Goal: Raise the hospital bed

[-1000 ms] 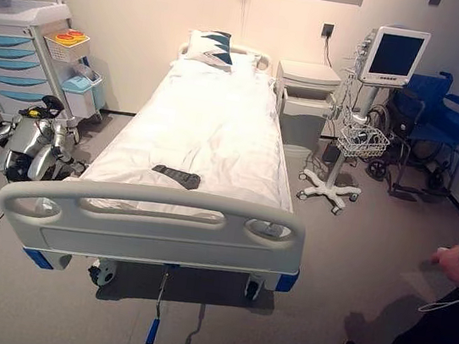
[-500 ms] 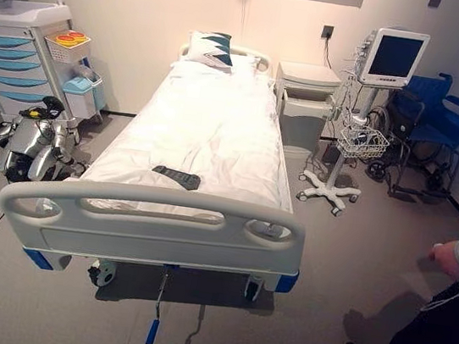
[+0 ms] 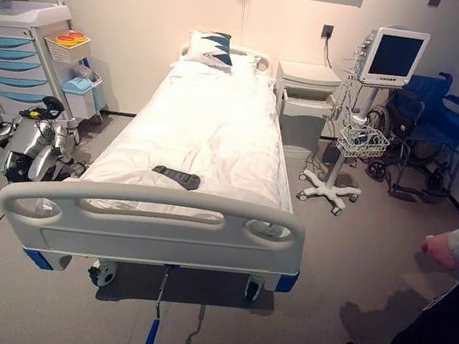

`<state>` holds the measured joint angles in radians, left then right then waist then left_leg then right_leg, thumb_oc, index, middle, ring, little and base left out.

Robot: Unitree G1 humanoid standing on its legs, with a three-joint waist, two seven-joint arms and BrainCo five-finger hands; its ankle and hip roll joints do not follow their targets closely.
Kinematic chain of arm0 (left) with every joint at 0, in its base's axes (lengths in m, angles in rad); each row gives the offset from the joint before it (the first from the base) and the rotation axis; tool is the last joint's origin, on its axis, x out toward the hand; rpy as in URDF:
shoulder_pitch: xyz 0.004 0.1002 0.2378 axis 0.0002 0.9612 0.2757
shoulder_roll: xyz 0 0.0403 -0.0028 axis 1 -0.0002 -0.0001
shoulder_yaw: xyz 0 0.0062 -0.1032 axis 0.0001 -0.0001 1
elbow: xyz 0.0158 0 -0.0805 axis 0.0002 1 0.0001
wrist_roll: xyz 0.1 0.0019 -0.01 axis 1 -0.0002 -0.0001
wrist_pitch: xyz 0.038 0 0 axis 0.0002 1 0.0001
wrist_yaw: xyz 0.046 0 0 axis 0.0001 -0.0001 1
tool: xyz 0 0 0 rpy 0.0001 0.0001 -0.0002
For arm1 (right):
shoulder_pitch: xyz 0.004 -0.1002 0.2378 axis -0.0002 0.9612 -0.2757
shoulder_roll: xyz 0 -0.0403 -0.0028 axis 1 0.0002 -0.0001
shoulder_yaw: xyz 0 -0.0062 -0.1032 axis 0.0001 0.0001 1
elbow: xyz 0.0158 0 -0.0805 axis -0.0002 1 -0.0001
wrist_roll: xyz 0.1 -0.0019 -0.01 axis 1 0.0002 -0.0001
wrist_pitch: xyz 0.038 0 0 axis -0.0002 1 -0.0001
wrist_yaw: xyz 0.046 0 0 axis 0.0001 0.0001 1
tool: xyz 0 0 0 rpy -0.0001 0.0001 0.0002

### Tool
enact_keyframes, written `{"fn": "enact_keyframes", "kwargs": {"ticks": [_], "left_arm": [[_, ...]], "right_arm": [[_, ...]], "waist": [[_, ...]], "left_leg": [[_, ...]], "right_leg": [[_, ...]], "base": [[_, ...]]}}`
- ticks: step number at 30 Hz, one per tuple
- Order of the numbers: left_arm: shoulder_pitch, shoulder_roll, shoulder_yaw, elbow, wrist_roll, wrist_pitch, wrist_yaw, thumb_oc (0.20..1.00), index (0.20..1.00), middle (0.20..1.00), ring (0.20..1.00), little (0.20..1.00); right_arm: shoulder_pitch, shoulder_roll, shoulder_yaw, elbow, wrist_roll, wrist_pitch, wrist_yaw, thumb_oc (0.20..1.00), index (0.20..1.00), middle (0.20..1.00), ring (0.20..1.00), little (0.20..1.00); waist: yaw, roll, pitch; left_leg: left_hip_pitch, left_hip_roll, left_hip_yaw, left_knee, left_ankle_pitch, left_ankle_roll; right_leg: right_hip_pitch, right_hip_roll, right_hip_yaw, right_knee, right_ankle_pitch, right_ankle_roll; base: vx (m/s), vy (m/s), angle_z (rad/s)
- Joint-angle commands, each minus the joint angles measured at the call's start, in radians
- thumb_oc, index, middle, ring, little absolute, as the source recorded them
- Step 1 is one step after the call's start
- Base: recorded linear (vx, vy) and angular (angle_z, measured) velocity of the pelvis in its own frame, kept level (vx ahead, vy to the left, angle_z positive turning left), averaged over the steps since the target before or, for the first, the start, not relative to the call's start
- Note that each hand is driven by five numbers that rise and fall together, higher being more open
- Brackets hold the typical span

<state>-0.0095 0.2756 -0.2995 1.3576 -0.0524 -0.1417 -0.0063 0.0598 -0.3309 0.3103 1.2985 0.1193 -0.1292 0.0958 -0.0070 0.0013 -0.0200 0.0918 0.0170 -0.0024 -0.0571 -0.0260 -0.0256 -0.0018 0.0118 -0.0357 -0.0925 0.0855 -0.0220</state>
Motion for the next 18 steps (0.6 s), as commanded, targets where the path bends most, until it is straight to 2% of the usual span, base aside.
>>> {"fn": "enact_keyframes", "kwargs": {"ticks": [1, 3, 5, 7, 8, 10, 14, 15, 18], "left_arm": [[-0.111, 0.031, 0.023, 0.006, -0.018, -0.006, 0.035, 1.0, 1.0, 1.0, 1.0, 1.0], [-0.112, 0.031, 0.023, 0.007, -0.018, -0.006, 0.035, 1.0, 1.0, 1.0, 1.0, 1.0], [-0.178, 0.046, 0.005, -0.016, -0.057, -0.016, 0.064, 1.0, 1.0, 1.0, 1.0, 1.0], [-0.199, 0.05, -0.001, -0.03, -0.073, -0.019, 0.075, 1.0, 1.0, 1.0, 1.0, 1.0], [-0.242, 0.055, -0.013, -0.048, -0.101, -0.026, 0.09, 1.0, 1.0, 1.0, 1.0, 1.0], [-0.283, 0.066, -0.024, -0.065, -0.125, -0.032, 0.107, 1.0, 1.0, 1.0, 1.0, 1.0], [-0.351, 0.084, -0.038, -0.077, -0.155, -0.028, 0.128, 1.0, 1.0, 1.0, 1.0, 1.0], [-0.4, 0.101, -0.037, -0.078, -0.18, -0.028, 0.143, 1.0, 1.0, 1.0, 1.0, 1.0], [-0.436, 0.125, -0.036, -0.068, -0.196, -0.023, 0.148, 1.0, 1.0, 1.0, 1.0, 1.0]], "right_arm": [[-0.086, -0.033, 0.049, -0.013, -0.01, -0.005, -0.021, 1.0, 1.0, 1.0, 1.0, 1.0], [-0.087, -0.033, 0.049, -0.013, -0.01, -0.005, -0.021, 1.0, 1.0, 1.0, 1.0, 1.0], [-0.133, -0.052, 0.068, -0.03, -0.001, -0.012, -0.038, 1.0, 1.0, 1.0, 1.0, 1.0], [-0.145, -0.058, 0.073, -0.037, 0.006, -0.017, -0.045, 1.0, 1.0, 1.0, 1.0, 1.0], [-0.173, -0.066, 0.086, -0.048, 0.013, -0.023, -0.057, 1.0, 1.0, 1.0, 1.0, 1.0], [-0.205, -0.074, 0.108, -0.065, 0.012, -0.027, -0.068, 1.0, 1.0, 1.0, 1.0, 1.0], [-0.259, -0.088, 0.14, -0.093, 0.002, -0.029, -0.086, 1.0, 1.0, 1.0, 1.0, 1.0], [-0.305, -0.093, 0.169, -0.12, -0.009, -0.03, -0.097, 1.0, 1.0, 1.0, 1.0, 1.0], [-0.327, -0.098, 0.188, -0.137, -0.002, -0.037, -0.106, 1.0, 1.0, 1.0, 1.0, 1.0]], "waist": [[0.0, -0.052, 0.068], [0.0, -0.052, 0.067], [-0.007, -0.052, 0.143], [-0.008, -0.052, 0.164], [-0.01, -0.055, 0.203], [-0.013, -0.057, 0.239], [-0.019, -0.055, 0.273], [-0.021, -0.062, 0.304], [-0.024, -0.076, 0.317]], "left_leg": [[-0.136, -0.025, -0.019, 0.096, -0.019, -0.003], [-0.139, -0.025, -0.019, 0.098, -0.019, -0.003], [-0.228, -0.025, -0.01, 0.137, -0.008, -0.006], [-0.258, -0.025, -0.009, 0.149, -0.005, -0.008], [-0.311, -0.024, -0.008, 0.166, 0.005, -0.012], [-0.368, -0.024, -0.004, 0.186, 0.014, -0.015], [-0.446, -0.025, 0.008, 0.214, 0.018, -0.014], [-0.487, -0.014, 0.032, 0.24, 0.016, -0.017], [-0.533, 0.006, 0.037, 0.274, 0.019, -0.021]], "right_leg": [[-0.037, -0.065, 0.017, 0.097, -0.086, 0.111], [-0.039, -0.065, 0.017, 0.098, -0.086, 0.111], [-0.129, -0.063, 0.012, 0.141, -0.08, 0.108], [-0.159, -0.063, 0.009, 0.151, -0.076, 0.108], [-0.209, -0.063, 0.001, 0.166, -0.069, 0.109], [-0.269, -0.061, -0.004, 0.193, -0.063, 0.114], [-0.363, -0.051, -0.011, 0.246, -0.061, 0.123], [-0.427, -0.051, -0.039, 0.279, -0.05, 0.13], [-0.457, -0.037, -0.033, 0.272, -0.048, 0.123]], "base": [[-0.12, -0.002, -0.04], [-0.08, 0.004, -0.06], [-0.22, 0.012, -0.05], [-0.16, -0.001, -0.07], [-0.13, -0.004, -0.1], [-0.13, -0.001, -0.07], [-0.11, 0.019, -0.06], [-0.08, 0.024, -0.11], [-0.01, -0.1, -0.35]]}}
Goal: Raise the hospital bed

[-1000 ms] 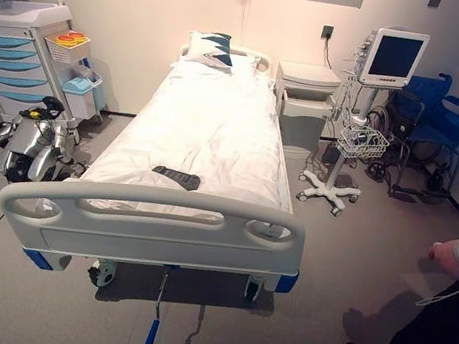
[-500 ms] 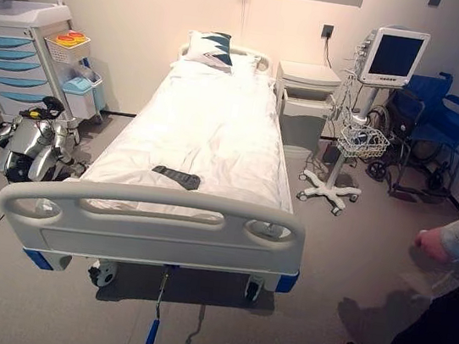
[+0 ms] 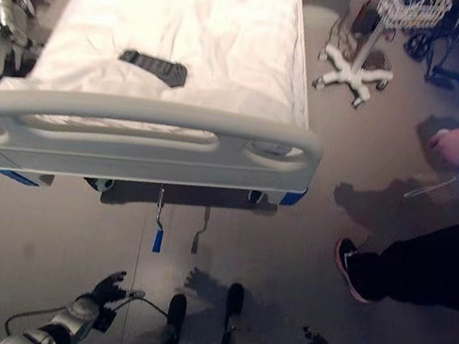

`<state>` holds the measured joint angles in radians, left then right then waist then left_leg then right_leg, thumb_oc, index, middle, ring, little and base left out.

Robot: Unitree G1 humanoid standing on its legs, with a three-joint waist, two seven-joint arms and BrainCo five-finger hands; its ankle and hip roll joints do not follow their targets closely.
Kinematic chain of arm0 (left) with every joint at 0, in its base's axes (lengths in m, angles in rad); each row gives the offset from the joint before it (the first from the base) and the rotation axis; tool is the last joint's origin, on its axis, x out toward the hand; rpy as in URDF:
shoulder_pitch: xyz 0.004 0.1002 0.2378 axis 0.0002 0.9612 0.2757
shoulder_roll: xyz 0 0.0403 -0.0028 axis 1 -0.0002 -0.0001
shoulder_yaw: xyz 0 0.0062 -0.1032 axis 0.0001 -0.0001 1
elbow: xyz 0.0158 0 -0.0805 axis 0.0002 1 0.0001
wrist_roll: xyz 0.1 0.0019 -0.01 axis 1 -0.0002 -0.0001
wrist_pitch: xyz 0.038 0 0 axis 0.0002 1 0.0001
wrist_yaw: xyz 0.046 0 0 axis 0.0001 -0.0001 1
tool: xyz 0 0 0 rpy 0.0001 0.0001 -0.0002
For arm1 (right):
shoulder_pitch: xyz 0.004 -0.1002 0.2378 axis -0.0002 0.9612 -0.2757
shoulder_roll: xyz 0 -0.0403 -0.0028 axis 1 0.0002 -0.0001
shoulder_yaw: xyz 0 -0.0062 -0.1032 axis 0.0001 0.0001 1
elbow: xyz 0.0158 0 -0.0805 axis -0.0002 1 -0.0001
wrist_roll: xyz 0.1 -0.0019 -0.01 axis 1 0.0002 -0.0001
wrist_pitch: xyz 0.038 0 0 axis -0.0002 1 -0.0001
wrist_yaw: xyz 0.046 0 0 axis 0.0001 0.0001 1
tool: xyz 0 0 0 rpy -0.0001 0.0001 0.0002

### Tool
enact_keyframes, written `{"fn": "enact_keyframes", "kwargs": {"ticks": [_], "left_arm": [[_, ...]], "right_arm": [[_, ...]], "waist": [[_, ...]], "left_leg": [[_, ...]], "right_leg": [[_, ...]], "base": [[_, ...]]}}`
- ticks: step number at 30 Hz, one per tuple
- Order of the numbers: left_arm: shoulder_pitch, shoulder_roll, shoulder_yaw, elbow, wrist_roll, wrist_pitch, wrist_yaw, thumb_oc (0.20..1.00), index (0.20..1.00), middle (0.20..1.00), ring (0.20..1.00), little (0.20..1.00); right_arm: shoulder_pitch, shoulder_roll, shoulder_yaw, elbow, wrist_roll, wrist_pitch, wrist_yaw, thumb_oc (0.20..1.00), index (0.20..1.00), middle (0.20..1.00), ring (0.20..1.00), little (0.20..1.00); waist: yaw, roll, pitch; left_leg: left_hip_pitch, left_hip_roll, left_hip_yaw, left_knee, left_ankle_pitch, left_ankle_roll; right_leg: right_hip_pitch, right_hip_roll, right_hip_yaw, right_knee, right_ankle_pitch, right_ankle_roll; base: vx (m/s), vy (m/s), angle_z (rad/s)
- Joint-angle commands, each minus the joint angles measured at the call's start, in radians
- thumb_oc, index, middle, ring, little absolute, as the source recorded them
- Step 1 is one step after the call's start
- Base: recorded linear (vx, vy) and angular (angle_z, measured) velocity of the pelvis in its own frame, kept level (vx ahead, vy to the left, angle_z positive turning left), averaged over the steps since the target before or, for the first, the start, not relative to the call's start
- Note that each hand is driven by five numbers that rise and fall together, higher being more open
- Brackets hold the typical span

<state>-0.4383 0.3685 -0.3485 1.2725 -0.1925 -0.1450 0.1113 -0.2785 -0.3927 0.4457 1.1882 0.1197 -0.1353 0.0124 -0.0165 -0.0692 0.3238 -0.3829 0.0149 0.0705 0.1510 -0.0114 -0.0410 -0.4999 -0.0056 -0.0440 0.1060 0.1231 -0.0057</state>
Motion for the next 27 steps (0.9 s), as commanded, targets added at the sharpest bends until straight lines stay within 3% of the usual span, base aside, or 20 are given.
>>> {"fn": "enact_keyframes", "kwargs": {"ticks": [1, 9, 10, 12, 13, 14, 15, 18, 19, 21, 27], "left_arm": [[-0.008, 0.032, 0.013, 0.018, -0.057, -0.02, 0.03, 1.0, 1.0, 1.0, 1.0, 1.0], [-0.098, 0.038, 0.013, 0.008, -0.103, -0.017, 0.052, 1.0, 1.0, 1.0, 1.0, 1.0], [-0.127, 0.043, -0.005, -0.005, -0.108, -0.021, 0.061, 1.0, 1.0, 1.0, 1.0, 1.0], [-0.135, 0.052, -0.013, -0.014, -0.112, -0.023, 0.062, 1.0, 1.0, 1.0, 1.0, 1.0], [-0.167, 0.063, -0.028, -0.015, -0.123, -0.026, 0.071, 1.0, 1.0, 1.0, 1.0, 1.0], [-0.168, 0.063, -0.028, -0.015, -0.123, -0.026, 0.071, 1.0, 1.0, 1.0, 1.0, 1.0], [-0.201, 0.079, -0.035, -0.018, -0.121, -0.024, 0.084, 1.0, 1.0, 1.0, 1.0, 1.0], [-0.261, 0.1, -0.061, -0.012, -0.13, -0.025, 0.093, 1.0, 1.0, 1.0, 1.0, 1.0], [-0.284, 0.112, -0.069, -0.015, -0.129, -0.022, 0.088, 1.0, 1.0, 1.0, 1.0, 1.0], [-0.303, 0.119, -0.055, -0.021, -0.135, -0.018, 0.093, 1.0, 1.0, 1.0, 1.0, 1.0], [-0.328, 0.168, -0.041, -0.022, -0.137, -0.014, 0.099, 1.0, 1.0, 1.0, 1.0, 1.0]], "right_arm": [[0.01, -0.036, 0.053, -0.026, -0.003, -0.031, -0.023, 1.0, 1.0, 1.0, 1.0, 1.0], [-0.058, -0.065, 0.092, -0.074, 0.017, -0.043, -0.053, 1.0, 1.0, 1.0, 1.0, 1.0], [-0.084, -0.082, 0.094, -0.079, 0.032, -0.05, -0.061, 1.0, 1.0, 1.0, 1.0, 1.0], [-0.091, -0.083, 0.102, -0.074, 0.037, -0.056, -0.06, 1.0, 1.0, 1.0, 1.0, 1.0], [-0.11, -0.086, 0.11, -0.08, 0.049, -0.058, -0.071, 1.0, 1.0, 1.0, 1.0, 1.0], [-0.111, -0.086, 0.11, -0.08, 0.049, -0.058, -0.071, 1.0, 1.0, 1.0, 1.0, 1.0], [-0.125, -0.091, 0.119, -0.085, 0.059, -0.063, -0.08, 1.0, 1.0, 1.0, 1.0, 1.0], [-0.16, -0.09, 0.125, -0.085, 0.076, -0.067, -0.103, 1.0, 1.0, 1.0, 1.0, 1.0], [-0.166, -0.096, 0.113, -0.099, 0.09, -0.072, -0.111, 1.0, 1.0, 1.0, 1.0, 1.0], [-0.167, -0.084, 0.109, -0.094, 0.095, -0.07, -0.113, 1.0, 1.0, 1.0, 1.0, 1.0], [-0.175, -0.077, 0.122, -0.139, 0.099, -0.07, -0.113, 1.0, 1.0, 1.0, 1.0, 1.0]], "waist": [[-0.014, -0.005, -0.027], [-0.043, -0.013, 0.039], [-0.034, -0.022, 0.067], [-0.034, -0.03, 0.065], [-0.042, -0.024, 0.075], [-0.042, -0.024, 0.076], [-0.045, -0.02, 0.095], [-0.046, -0.015, 0.136], [-0.055, -0.022, 0.142], [-0.059, -0.026, 0.149], [-0.077, -0.058, 0.157]], "left_leg": [[-0.059, 0.008, -0.036, 0.066, 0.004, -0.005], [-0.145, 0.014, -0.044, 0.151, 0.002, -0.032], [-0.214, -0.005, -0.086, 0.261, 0.027, -0.056], [-0.214, -0.016, -0.121, 0.248, 0.023, -0.055], [-0.219, 0.047, -0.112, 0.142, 0.063, -0.053], [-0.218, 0.047, -0.112, 0.141, 0.063, -0.054], [-0.203, 0.099, -0.082, 0.074, 0.071, -0.049], [-0.256, 0.094, -0.077, 0.051, 0.103, -0.047], [-0.309, 0.066, -0.075, 0.088, 0.093, -0.045], [-0.346, 0.057, -0.063, 0.108, 0.085, -0.048], [-0.435, 0.062, -0.042, 0.137, 0.06, -0.039]], "right_leg": [[0.041, -0.019, -0.025, 0.074, -0.086, 0.107], [0.003, -0.004, -0.024, 0.061, -0.077, 0.079], [-0.018, -0.005, -0.024, 0.067, -0.068, 0.067], [-0.041, -0.003, -0.021, 0.079, -0.071, 0.071], [-0.074, 0.001, -0.016, 0.109, -0.086, 0.078], [-0.074, 0.001, -0.016, 0.109, -0.086, 0.078], [-0.099, 0.009, -0.018, 0.139, -0.101, 0.086], [-0.179, -0.013, -0.019, 0.194, -0.097, 0.097], [-0.221, -0.024, -0.005, 0.201, -0.096, 0.098], [-0.248, -0.034, 0.001, 0.182, -0.074, 0.103], [-0.313, -0.033, 0.034, 0.137, -0.032, 0.114]], "base": [[-0.03, -0.131, -0.29], [-0.03, -0.078, 0.03], [-0.04, -0.023, -0.04], [-0.02, -0.011, 0.04], [0.0, 0.0, 0.0], [-0.01, 0.112, 0.04], [-0.01, 0.098, 0.16], [-0.06, 0.11, 0.0], [-0.06, 0.144, -0.02], [0.0, 0.13, 0.12], [0.0, 0.068, -0.09]]}}
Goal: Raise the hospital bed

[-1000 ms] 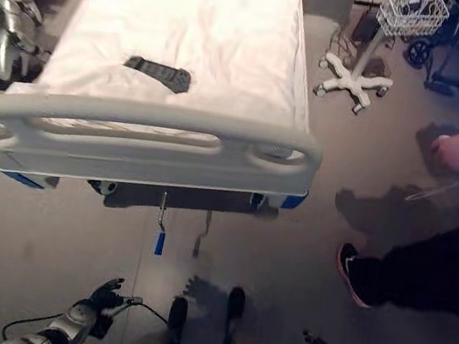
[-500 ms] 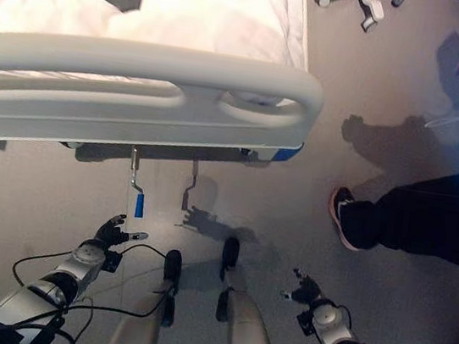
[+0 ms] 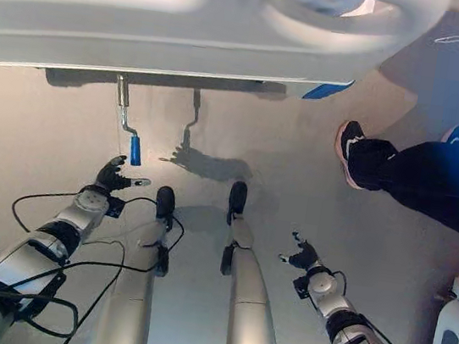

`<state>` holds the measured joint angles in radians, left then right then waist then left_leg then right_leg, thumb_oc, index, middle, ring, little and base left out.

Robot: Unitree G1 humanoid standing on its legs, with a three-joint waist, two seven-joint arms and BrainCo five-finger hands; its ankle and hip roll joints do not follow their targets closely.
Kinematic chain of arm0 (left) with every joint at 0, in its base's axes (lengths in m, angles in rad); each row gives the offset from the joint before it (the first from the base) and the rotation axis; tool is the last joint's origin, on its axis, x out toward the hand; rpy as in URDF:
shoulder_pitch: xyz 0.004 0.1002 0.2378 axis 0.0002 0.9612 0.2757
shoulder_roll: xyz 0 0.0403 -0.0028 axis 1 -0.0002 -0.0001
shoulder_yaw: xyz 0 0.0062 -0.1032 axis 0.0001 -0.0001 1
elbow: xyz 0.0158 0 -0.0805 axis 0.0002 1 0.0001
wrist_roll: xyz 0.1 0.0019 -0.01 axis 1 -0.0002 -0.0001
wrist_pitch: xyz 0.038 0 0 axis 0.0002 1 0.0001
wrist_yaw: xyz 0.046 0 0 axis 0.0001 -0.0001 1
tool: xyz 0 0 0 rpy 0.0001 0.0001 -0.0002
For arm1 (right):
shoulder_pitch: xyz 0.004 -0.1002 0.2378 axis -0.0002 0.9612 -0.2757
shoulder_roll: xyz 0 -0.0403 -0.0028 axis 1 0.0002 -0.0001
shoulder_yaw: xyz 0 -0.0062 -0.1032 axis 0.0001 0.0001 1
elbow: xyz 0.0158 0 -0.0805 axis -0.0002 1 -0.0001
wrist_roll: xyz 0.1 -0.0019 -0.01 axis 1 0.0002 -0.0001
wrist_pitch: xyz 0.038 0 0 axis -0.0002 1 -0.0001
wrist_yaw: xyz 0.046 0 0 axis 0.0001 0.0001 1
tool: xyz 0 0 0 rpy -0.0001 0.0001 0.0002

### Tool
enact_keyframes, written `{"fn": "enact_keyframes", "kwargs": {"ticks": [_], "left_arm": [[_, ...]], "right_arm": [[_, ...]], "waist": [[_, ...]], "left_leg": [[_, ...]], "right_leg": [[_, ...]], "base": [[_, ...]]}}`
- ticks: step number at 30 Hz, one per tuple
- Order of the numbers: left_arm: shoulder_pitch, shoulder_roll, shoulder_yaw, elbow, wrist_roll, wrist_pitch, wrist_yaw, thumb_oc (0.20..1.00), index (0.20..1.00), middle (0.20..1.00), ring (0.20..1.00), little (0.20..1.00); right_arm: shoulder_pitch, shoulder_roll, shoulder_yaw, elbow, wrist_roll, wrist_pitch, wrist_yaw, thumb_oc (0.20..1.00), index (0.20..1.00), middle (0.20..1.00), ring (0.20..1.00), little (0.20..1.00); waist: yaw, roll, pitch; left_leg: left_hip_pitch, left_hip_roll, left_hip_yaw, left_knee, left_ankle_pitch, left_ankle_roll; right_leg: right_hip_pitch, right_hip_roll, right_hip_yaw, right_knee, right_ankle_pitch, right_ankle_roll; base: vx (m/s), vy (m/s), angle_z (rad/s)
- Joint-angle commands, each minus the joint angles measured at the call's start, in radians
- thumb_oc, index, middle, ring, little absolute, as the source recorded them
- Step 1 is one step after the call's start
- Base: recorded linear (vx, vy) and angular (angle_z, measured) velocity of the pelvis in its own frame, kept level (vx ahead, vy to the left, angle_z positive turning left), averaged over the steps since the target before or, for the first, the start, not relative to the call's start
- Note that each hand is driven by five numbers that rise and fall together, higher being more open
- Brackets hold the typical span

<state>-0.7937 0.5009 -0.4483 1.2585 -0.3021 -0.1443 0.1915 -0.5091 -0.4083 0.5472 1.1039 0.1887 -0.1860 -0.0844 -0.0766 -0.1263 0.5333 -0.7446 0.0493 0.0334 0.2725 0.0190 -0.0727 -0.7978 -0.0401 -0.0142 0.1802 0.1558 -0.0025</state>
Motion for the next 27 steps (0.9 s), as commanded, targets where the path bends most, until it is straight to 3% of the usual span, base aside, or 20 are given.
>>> {"fn": "enact_keyframes", "kwargs": {"ticks": [1, 8, 19, 20, 21, 22, 23, 24, 25, 26, 27], "left_arm": [[0.01, 0.058, 0.061, -0.004, -0.024, -0.012, 0.022, 1.0, 1.0, 1.0, 1.0, 1.0], [-0.039, 0.121, 0.064, 0.015, 0.002, -0.002, 0.026, 1.0, 1.0, 1.0, 1.0, 1.0], [-0.102, 0.214, 0.056, 0.02, 0.022, 0.005, 0.032, 1.0, 1.0, 1.0, 1.0, 1.0], [-0.114, 0.229, 0.048, 0.022, 0.035, 0.008, 0.032, 1.0, 1.0, 1.0, 1.0, 1.0], [-0.114, 0.229, 0.048, 0.023, 0.035, 0.008, 0.032, 1.0, 1.0, 1.0, 1.0, 1.0], [-0.128, 0.237, 0.041, 0.018, 0.038, 0.009, 0.033, 1.0, 1.0, 1.0, 1.0, 1.0], [-0.134, 0.242, 0.034, 0.014, 0.042, 0.007, 0.034, 1.0, 1.0, 1.0, 1.0, 1.0], [-0.147, 0.248, 0.027, 0.01, 0.045, 0.005, 0.038, 1.0, 1.0, 1.0, 1.0, 1.0], [-0.147, 0.248, 0.027, 0.01, 0.045, 0.005, 0.038, 1.0, 1.0, 1.0, 1.0, 1.0], [-0.145, 0.247, 0.027, 0.01, 0.045, 0.005, 0.037, 1.0, 1.0, 1.0, 1.0, 1.0], [-0.165, 0.258, 0.017, 0.003, 0.048, 0.005, 0.044, 1.0, 1.0, 1.0, 1.0, 1.0]], "right_arm": [[0.053, -0.063, 0.022, -0.074, 0.037, -0.022, -0.017, 1.0, 1.0, 1.0, 1.0, 1.0], [0.05, -0.076, 0.036, -0.127, 0.046, -0.027, -0.008, 1.0, 1.0, 1.0, 1.0, 1.0], [0.096, -0.097, 0.034, -0.187, 0.061, -0.039, 0.02, 1.0, 1.0, 1.0, 1.0, 1.0], [0.106, -0.097, 0.036, -0.184, 0.058, -0.039, 0.026, 1.0, 1.0, 1.0, 1.0, 1.0], [0.106, -0.097, 0.036, -0.184, 0.058, -0.04, 0.026, 1.0, 1.0, 1.0, 1.0, 1.0], [0.109, -0.096, 0.036, -0.184, 0.059, -0.04, 0.03, 1.0, 1.0, 1.0, 1.0, 1.0], [0.114, -0.096, 0.038, -0.182, 0.059, -0.041, 0.034, 1.0, 1.0, 1.0, 1.0, 1.0], [0.116, -0.095, 0.04, -0.175, 0.059, -0.042, 0.035, 1.0, 1.0, 1.0, 1.0, 1.0], [0.116, -0.095, 0.04, -0.175, 0.059, -0.042, 0.035, 1.0, 1.0, 1.0, 1.0, 1.0], [0.117, -0.094, 0.041, -0.174, 0.059, -0.042, 0.035, 1.0, 1.0, 1.0, 1.0, 1.0], [0.127, -0.094, 0.043, -0.168, 0.059, -0.042, 0.044, 1.0, 1.0, 1.0, 1.0, 1.0]], "waist": [[-0.027, -0.009, -0.047], [-0.049, -0.041, -0.033], [-0.067, -0.065, -0.034], [-0.062, -0.064, -0.04], [-0.062, -0.064, -0.041], [-0.069, -0.07, -0.037], [-0.063, -0.065, -0.042], [-0.068, -0.068, -0.038], [-0.068, -0.068, -0.038], [-0.062, -0.062, -0.043], [-0.069, -0.066, -0.04]], "left_leg": [[-0.115, 0.032, -0.001, 0.05, 0.013, -0.005], [-0.226, 0.053, 0.0, 0.162, -0.043, 0.001], [-0.314, 0.054, -0.016, 0.198, -0.052, -0.002], [-0.314, 0.062, -0.025, 0.211, -0.09, -0.008], [-0.315, 0.063, -0.026, 0.212, -0.091, -0.008], [-0.341, 0.052, -0.024, 0.213, -0.055, -0.001], [-0.333, 0.061, -0.031, 0.219, -0.09, -0.007], [-0.351, 0.05, -0.027, 0.214, -0.053, -0.001], [-0.351, 0.05, -0.027, 0.214, -0.053, -0.001], [-0.338, 0.059, -0.033, 0.219, -0.089, -0.007], [-0.36, 0.048, -0.034, 0.214, -0.053, 0.0]], "right_leg": [[-0.046, -0.002, 0.007, 0.059, -0.06, 0.114], [-0.137, 0.004, 0.004, 0.088, -0.058, 0.117], [-0.214, 0.001, -0.014, 0.083, -0.045, 0.116], [-0.215, 0.01, -0.019, 0.092, -0.073, 0.12], [-0.216, 0.01, -0.02, 0.092, -0.073, 0.12], [-0.234, 0.0, -0.022, 0.086, -0.043, 0.115], [-0.23, 0.008, -0.022, 0.094, -0.071, 0.118], [-0.245, -0.001, -0.024, 0.087, -0.042, 0.114], [-0.245, -0.001, -0.024, 0.087, -0.042, 0.114], [-0.235, 0.009, -0.023, 0.095, -0.071, 0.117], [-0.254, -0.003, -0.025, 0.087, -0.04, 0.114]], "base": [[0.01, 0.032, -0.13], [0.01, 0.011, -0.11], [0.01, -0.015, -0.03], [0.07, -0.028, 0.03], [0.0, -0.043, -0.01], [0.0, 0.0, 0.0], [-0.06, -0.017, -0.02], [0.01, -0.002, 0.04], [0.01, 0.003, 0.05], [0.0, -0.005, 0.06], [0.01, -0.009, 0.05]]}}
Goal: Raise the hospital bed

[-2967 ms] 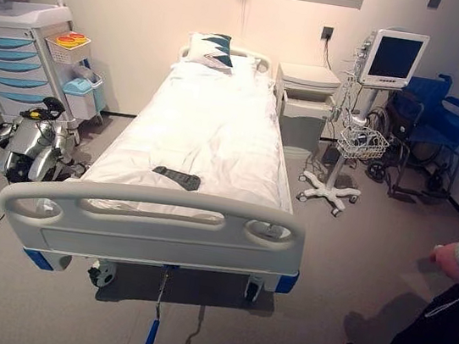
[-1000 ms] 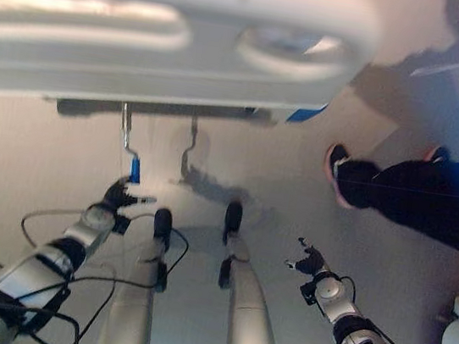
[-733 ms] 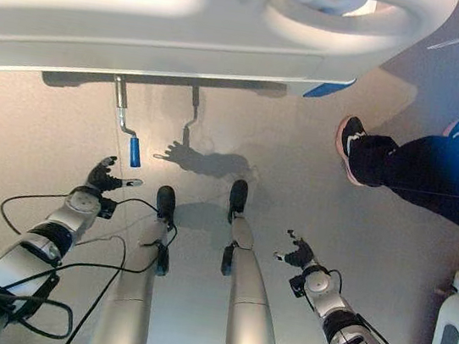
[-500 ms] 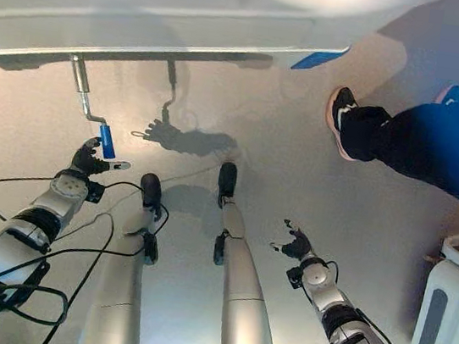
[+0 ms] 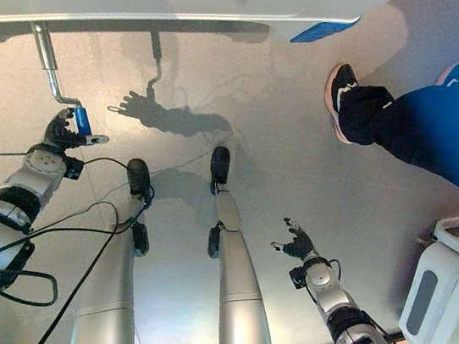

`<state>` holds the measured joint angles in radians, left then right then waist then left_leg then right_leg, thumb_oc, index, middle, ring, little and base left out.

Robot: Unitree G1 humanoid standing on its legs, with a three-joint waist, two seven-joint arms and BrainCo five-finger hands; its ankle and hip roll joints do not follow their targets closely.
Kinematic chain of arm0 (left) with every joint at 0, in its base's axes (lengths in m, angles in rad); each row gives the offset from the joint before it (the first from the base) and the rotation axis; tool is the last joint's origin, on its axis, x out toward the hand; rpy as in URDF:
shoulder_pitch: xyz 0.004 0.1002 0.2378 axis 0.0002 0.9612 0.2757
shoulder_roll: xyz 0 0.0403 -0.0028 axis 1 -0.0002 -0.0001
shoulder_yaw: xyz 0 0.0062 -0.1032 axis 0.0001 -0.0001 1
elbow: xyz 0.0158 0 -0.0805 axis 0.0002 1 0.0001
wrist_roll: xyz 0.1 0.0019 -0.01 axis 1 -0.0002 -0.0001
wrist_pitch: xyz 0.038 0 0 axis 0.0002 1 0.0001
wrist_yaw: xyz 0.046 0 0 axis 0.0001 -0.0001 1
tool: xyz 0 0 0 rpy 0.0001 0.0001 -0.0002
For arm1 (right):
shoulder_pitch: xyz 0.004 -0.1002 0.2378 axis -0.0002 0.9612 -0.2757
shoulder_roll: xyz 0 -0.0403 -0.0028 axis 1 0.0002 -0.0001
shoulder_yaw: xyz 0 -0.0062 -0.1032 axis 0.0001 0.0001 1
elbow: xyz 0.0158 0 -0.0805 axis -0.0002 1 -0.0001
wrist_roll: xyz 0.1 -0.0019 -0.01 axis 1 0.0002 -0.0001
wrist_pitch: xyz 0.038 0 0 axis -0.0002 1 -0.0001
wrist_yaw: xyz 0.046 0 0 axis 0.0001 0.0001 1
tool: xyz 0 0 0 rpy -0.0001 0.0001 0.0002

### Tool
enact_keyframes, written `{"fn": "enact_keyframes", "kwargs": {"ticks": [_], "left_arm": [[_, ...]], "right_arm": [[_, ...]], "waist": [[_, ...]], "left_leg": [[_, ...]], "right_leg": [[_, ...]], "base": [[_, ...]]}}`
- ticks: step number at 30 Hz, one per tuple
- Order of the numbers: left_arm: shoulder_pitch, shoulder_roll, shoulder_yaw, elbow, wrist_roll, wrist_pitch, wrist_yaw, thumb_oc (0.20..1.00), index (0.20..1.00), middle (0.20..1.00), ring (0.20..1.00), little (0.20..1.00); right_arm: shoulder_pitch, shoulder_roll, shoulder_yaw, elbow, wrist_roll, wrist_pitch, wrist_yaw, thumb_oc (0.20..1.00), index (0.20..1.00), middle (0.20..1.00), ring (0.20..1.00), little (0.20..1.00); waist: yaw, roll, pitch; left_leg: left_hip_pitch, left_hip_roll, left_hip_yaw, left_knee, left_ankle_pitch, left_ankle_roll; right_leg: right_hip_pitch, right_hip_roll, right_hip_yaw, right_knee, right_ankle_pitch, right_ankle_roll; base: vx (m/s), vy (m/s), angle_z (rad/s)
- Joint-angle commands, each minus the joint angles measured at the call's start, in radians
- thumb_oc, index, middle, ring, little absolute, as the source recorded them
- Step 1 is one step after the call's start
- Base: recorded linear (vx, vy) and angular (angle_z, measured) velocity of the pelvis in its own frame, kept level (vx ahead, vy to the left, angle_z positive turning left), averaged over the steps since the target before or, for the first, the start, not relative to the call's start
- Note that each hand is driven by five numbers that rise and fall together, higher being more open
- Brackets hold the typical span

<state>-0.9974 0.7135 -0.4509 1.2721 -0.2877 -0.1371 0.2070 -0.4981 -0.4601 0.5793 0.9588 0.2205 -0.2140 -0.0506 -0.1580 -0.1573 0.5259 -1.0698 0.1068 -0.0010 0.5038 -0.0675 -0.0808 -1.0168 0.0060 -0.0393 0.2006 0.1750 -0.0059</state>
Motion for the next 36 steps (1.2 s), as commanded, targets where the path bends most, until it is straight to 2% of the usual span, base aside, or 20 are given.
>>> {"fn": "enact_keyframes", "kwargs": {"ticks": [1, 2, 3, 20, 28, 36], "left_arm": [[0.036, 0.045, 0.016, -0.012, 0.035, -0.002, 0.03, 1.0, 1.0, 1.0, 1.0, 1.0], [0.037, 0.045, 0.016, -0.012, 0.035, -0.002, 0.029, 1.0, 1.0, 1.0, 1.0, 1.0], [0.038, 0.041, 0.012, -0.017, 0.035, -0.003, 0.033, 1.0, 1.0, 1.0, 1.0, 1.0], [0.059, 0.034, 0.003, -0.054, 0.048, -0.007, 0.057, 1.0, 1.0, 1.0, 1.0, 1.0], [0.046, 0.009, -0.013, -0.042, -0.028, 0.004, -0.003, 1.0, 1.0, 1.0, 1.0, 1.0], [0.048, 0.001, -0.02, -0.048, -0.052, 0.003, -0.013, 1.0, 1.0, 1.0, 1.0, 1.0]], "right_arm": [[0.12, -0.042, 0.011, -0.019, 0.026, -0.015, 0.012, 1.0, 1.0, 1.0, 1.0, 1.0], [0.121, -0.042, 0.012, -0.018, 0.026, -0.014, 0.012, 1.0, 1.0, 1.0, 1.0, 1.0], [0.127, -0.042, 0.013, -0.016, 0.03, -0.015, 0.018, 1.0, 1.0, 1.0, 1.0, 1.0], [0.153, -0.042, 0.016, -0.013, 0.019, -0.015, 0.03, 1.0, 1.0, 1.0, 1.0, 1.0], [0.142, -0.043, 0.025, 0.003, 0.021, 0.0, 0.036, 1.0, 1.0, 1.0, 1.0, 1.0], [0.14, -0.04, 0.028, 0.018, 0.021, 0.008, 0.044, 1.0, 1.0, 1.0, 1.0, 1.0]], "waist": [[0.013, -0.035, -0.034], [0.019, -0.03, -0.039], [0.022, -0.028, -0.043], [0.024, -0.018, -0.071], [0.023, -0.007, -0.085], [0.023, -0.003, -0.089]], "left_leg": [[-0.039, -0.012, 0.0, -0.011, 0.033, 0.008], [-0.026, -0.003, -0.005, -0.006, -0.003, 0.002], [-0.031, -0.004, -0.008, 0.005, -0.009, 0.003], [-0.062, -0.012, -0.012, 0.014, -0.01, 0.008], [-0.066, -0.017, -0.018, -0.014, 0.004, 0.008], [-0.07, -0.023, -0.022, -0.015, 0.007, 0.013]], "right_leg": [[-0.04, -0.049, -0.001, 0.071, -0.06, 0.117], [-0.03, -0.039, -0.001, 0.079, -0.088, 0.121], [-0.037, -0.037, 0.0, 0.087, -0.092, 0.119], [-0.065, -0.039, 0.006, 0.085, -0.09, 0.117], [-0.075, -0.046, -0.003, 0.085, -0.091, 0.117], [-0.084, -0.046, -0.006, 0.096, -0.094, 0.117]], "base": [[0.01, -0.01, 0.04], [0.08, -0.001, 0.04], [0.08, 0.003, 0.02], [0.0, 0.0, 0.0], [0.0, 0.0, 0.0], [0.0, 0.0, 0.0]]}}
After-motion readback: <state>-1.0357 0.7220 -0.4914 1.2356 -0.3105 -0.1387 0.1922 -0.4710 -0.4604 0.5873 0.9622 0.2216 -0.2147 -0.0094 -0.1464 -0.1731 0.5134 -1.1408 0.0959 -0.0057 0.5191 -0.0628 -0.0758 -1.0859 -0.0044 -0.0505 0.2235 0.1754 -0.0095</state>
